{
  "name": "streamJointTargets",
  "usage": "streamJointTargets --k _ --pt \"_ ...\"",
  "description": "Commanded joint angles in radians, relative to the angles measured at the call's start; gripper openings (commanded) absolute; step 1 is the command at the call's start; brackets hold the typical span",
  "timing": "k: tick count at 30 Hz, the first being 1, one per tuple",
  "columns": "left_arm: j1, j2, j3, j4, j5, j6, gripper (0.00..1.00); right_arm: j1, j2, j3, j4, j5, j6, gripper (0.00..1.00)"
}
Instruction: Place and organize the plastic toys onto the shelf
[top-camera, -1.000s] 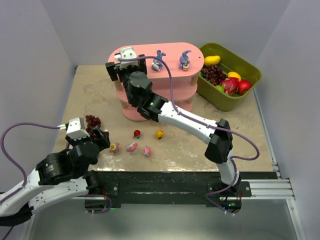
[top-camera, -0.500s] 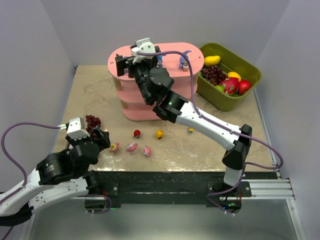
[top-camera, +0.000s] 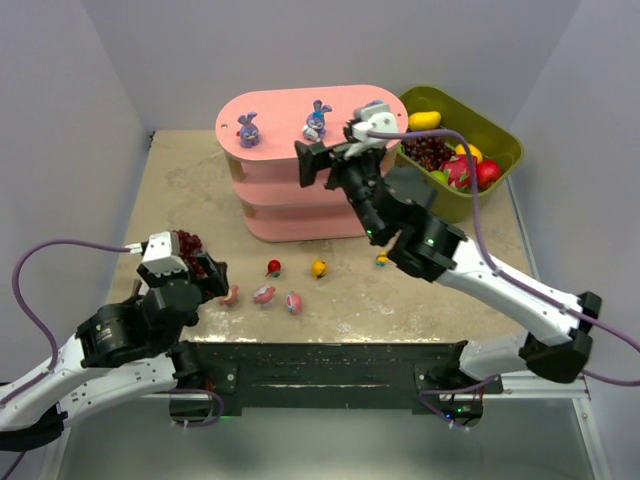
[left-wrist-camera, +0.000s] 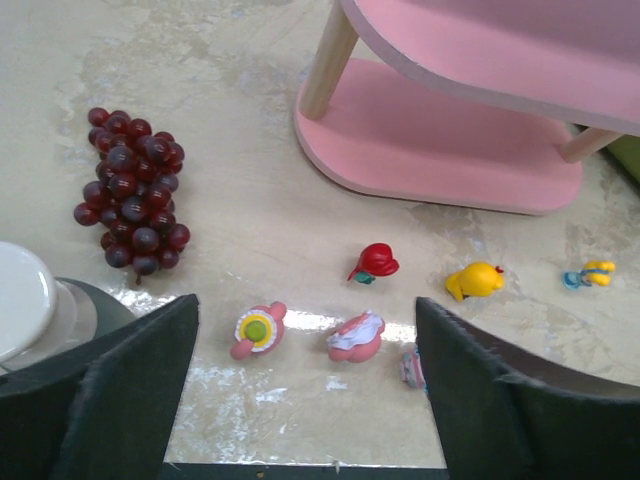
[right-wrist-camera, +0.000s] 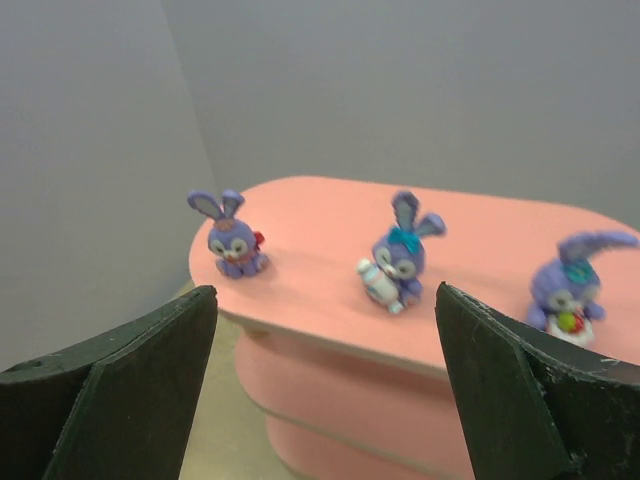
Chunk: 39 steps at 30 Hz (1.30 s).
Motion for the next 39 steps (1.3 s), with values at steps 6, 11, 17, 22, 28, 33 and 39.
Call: streamJointTargets --k 6,11,17,22,28,33,39 --pt "-0.001 0.034 0.01 0.146 0.062 0.09 1.0 -0.021 -0.295 -0.369 -0.229 0.06 0.25 0.99" --pt "-0.001 0.059 -0.044 0.267 0.141 0.126 1.0 -0.022 -0.327 -0.552 -0.23 -0.096 0.307 0.99" --pt "-0.001 0.129 -0.124 0.393 0.266 0.12 0.96 -0.022 -0.396 -0.806 -0.021 -0.375 0.302 0.96" --pt "-0.001 0.197 -0.186 0.496 0.367 0.088 0.9 -0.022 -0.386 -0.898 0.023 -0.389 0.359 0.93" --pt "-0.001 0.316 -0.303 0.712 0.504 0.034 0.82 -0.022 -0.382 -0.914 -0.044 -0.21 0.498 0.91" --pt "-0.001 0.447 -0.291 0.772 0.522 0.041 0.69 -0.022 -0.405 -0.925 -0.098 -0.178 0.557 0.89" --pt "-0.001 0.438 -0.256 0.718 0.447 0.054 0.62 -0.022 -0.393 -1.004 0.052 -0.513 0.517 0.54"
